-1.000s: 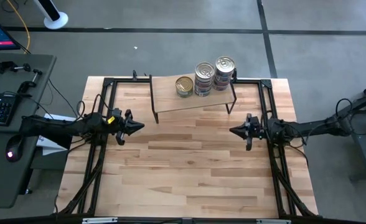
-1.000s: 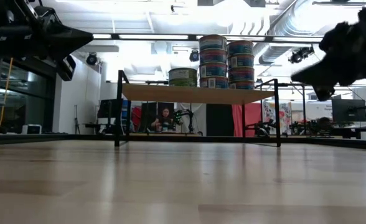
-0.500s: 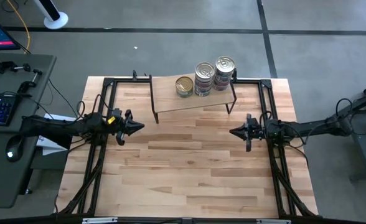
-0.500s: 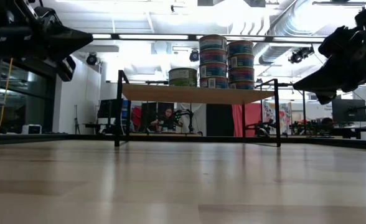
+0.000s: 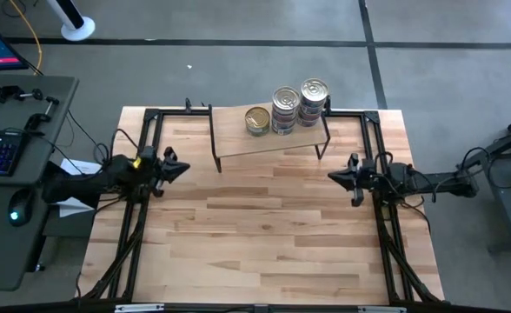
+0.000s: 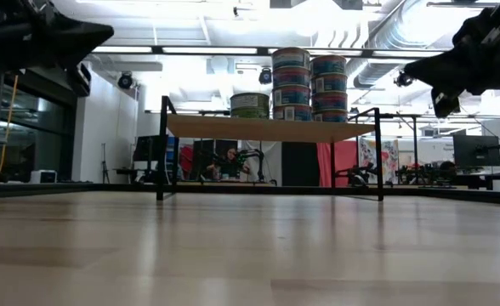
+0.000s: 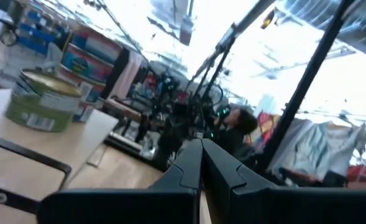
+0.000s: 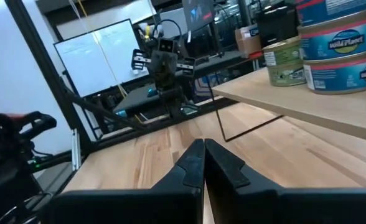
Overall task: Stack canned seafood by type on shelf
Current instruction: Return to Home Position
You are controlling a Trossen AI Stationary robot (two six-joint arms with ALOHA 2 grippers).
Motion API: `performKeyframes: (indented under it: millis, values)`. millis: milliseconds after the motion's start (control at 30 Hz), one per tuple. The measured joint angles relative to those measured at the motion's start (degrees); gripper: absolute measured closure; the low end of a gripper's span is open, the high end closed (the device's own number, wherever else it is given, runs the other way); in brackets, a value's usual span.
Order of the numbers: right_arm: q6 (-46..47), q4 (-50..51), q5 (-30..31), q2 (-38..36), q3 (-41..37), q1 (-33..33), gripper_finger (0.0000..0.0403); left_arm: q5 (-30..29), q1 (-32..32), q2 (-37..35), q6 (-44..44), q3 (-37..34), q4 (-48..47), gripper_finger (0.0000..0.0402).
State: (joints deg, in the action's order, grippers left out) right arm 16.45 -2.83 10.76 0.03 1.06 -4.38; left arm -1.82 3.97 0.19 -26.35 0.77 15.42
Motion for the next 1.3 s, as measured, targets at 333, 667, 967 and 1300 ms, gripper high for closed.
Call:
performKeyframes:
  millis: [333,667,967,1300]
  values:
    - [0.01,1.38,0.12,0.35,-0.02,0.66,0.0402,-0.34,0.00,0.00,-0.02,-0.09,-1.18,0.0402]
    - [0.01,1.37,0.13,0.35,-0.02,0.66,0.0402,-0.31,-3.89,-0.01,-0.02,-0.10,-1.95,0.0402]
    - [0.00,1.37,0.15,0.35,-0.07,0.66,0.0402,-0.05,-1.88,1.15,21.69,-0.10,-12.98,0.0402]
    - [0.00,1.36,0.20,0.77,-0.07,0.66,0.0402,-0.21,-1.83,3.97,28.50,0.21,-15.50,0.0402]
